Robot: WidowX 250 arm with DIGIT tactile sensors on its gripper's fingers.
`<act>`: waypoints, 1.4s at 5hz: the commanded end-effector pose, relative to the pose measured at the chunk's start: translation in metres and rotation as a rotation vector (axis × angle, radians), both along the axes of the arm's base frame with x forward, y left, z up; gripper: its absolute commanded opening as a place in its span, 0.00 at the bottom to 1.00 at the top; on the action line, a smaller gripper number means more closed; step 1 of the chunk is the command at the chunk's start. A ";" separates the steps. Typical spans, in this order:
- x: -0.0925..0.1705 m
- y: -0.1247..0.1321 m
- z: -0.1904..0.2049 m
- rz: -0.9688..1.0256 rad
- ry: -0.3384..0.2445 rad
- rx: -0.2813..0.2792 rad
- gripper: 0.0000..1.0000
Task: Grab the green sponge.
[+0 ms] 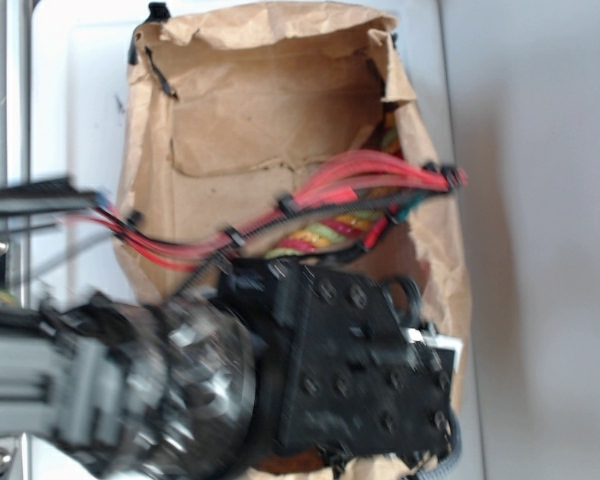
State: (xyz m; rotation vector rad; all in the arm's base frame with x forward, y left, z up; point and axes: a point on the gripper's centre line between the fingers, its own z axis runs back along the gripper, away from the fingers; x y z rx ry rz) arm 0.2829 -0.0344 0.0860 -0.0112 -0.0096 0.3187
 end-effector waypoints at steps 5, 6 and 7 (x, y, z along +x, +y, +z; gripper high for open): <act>-0.011 0.104 0.090 -0.217 -0.221 0.087 0.00; 0.001 0.078 0.104 -0.325 -0.219 0.076 0.00; 0.005 0.053 0.114 -0.334 -0.211 0.108 0.00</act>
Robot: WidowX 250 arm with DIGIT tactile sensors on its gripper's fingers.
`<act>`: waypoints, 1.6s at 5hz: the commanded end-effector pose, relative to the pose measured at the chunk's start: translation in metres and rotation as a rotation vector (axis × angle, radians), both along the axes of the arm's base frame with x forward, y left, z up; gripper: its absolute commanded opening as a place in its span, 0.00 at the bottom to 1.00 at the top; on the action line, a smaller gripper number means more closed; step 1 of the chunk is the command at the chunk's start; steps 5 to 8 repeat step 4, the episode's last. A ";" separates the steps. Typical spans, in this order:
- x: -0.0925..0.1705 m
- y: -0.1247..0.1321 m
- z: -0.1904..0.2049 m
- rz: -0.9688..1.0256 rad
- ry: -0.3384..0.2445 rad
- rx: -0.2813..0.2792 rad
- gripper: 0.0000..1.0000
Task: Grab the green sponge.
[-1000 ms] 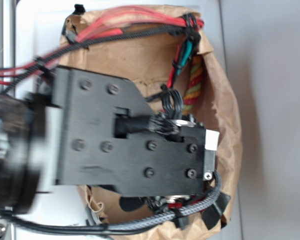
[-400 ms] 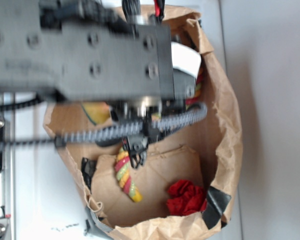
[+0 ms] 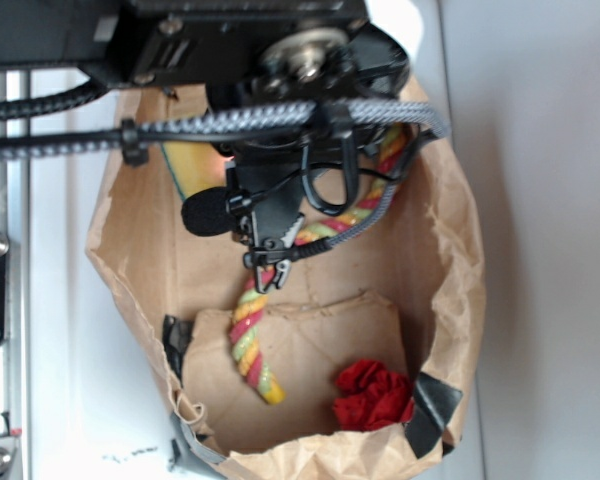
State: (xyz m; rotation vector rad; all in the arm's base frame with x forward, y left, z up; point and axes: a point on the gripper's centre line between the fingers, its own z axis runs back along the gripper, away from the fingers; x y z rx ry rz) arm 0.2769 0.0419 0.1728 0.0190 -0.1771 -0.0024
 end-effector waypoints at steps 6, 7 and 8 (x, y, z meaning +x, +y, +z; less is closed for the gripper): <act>0.016 -0.054 0.022 -0.089 -0.029 0.041 0.00; 0.016 -0.054 0.022 -0.089 -0.029 0.041 0.00; 0.016 -0.054 0.022 -0.089 -0.029 0.041 0.00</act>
